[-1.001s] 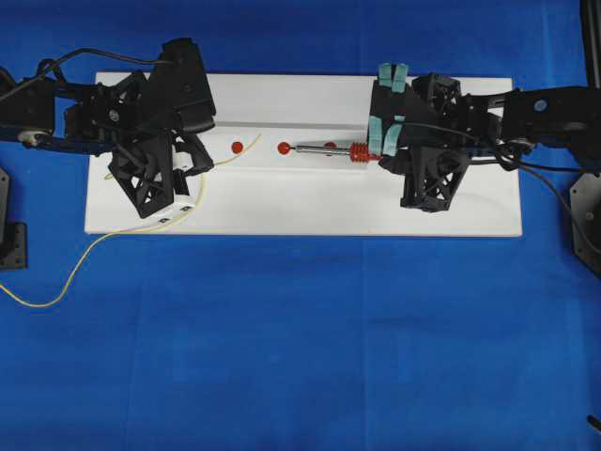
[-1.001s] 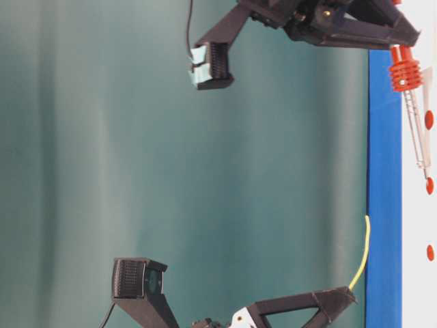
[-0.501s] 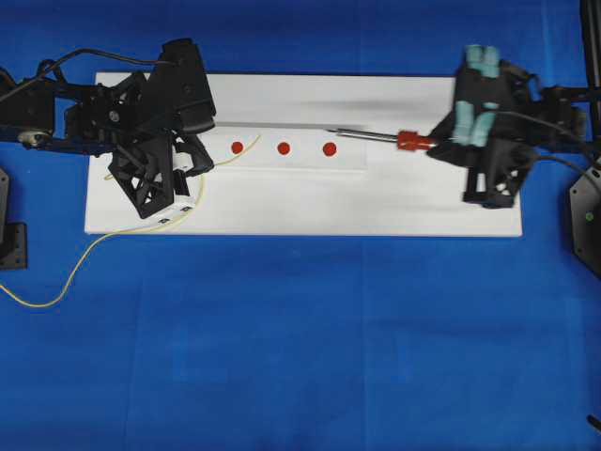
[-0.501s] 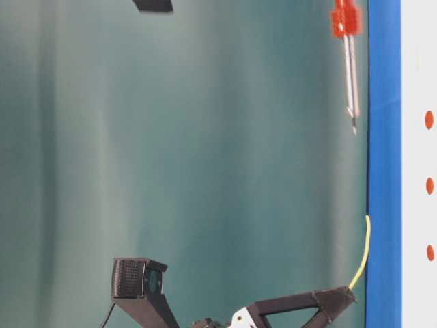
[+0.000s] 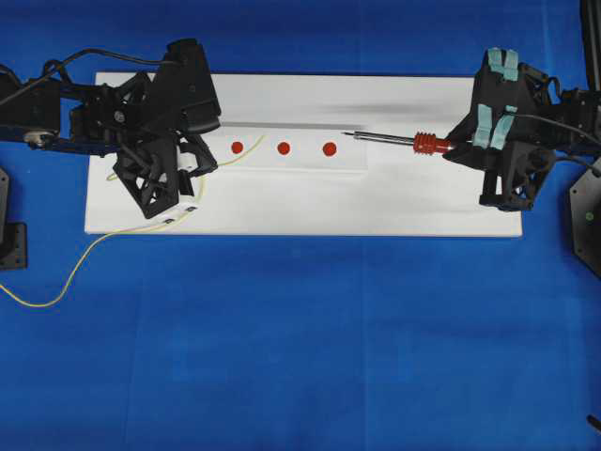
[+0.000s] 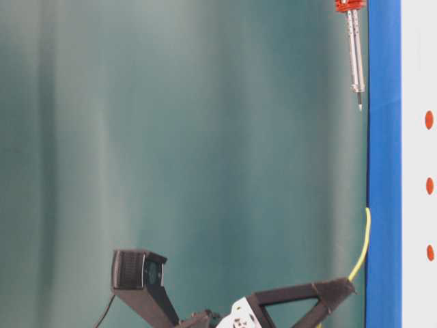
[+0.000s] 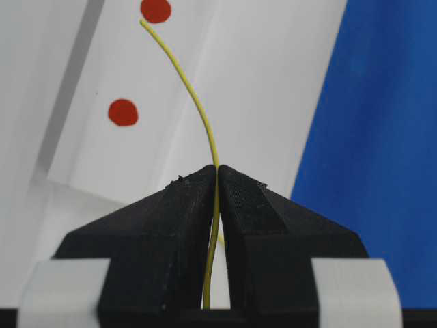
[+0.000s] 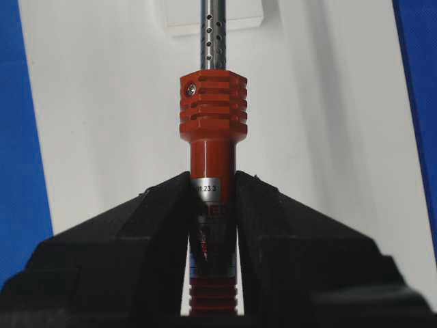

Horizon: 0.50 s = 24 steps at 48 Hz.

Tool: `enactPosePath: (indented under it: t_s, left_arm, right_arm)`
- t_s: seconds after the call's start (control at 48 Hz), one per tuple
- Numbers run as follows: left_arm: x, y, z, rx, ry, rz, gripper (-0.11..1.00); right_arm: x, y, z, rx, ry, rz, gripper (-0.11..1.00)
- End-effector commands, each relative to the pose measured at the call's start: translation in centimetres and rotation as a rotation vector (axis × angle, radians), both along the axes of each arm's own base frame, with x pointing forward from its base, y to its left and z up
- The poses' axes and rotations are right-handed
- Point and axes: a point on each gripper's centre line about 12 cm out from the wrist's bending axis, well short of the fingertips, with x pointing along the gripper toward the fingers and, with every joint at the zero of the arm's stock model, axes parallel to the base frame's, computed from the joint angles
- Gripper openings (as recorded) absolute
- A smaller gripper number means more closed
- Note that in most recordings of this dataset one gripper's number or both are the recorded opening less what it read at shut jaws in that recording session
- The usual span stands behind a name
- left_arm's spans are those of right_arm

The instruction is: Touch the tip of the soldering iron to the tip of the solder at the mark.

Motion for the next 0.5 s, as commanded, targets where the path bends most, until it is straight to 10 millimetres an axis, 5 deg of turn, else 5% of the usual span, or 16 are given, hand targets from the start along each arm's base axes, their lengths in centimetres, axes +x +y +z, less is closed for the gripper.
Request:
enactPosePath:
  t_s: [0.0,0.48]
  left_arm:
    - [1.0,0.0,1.3,0.008,-0.042,-0.007,0.03]
    - [7.1,0.1,0.0,0.009,-0.019,-0.023,0.03]
  right_arm:
    - [0.2,-0.1,0.5,-0.006,-0.019,-0.003,0.06]
    - [0.4,-0.2,0.3,-0.005,-0.013,-0.003,0.06]
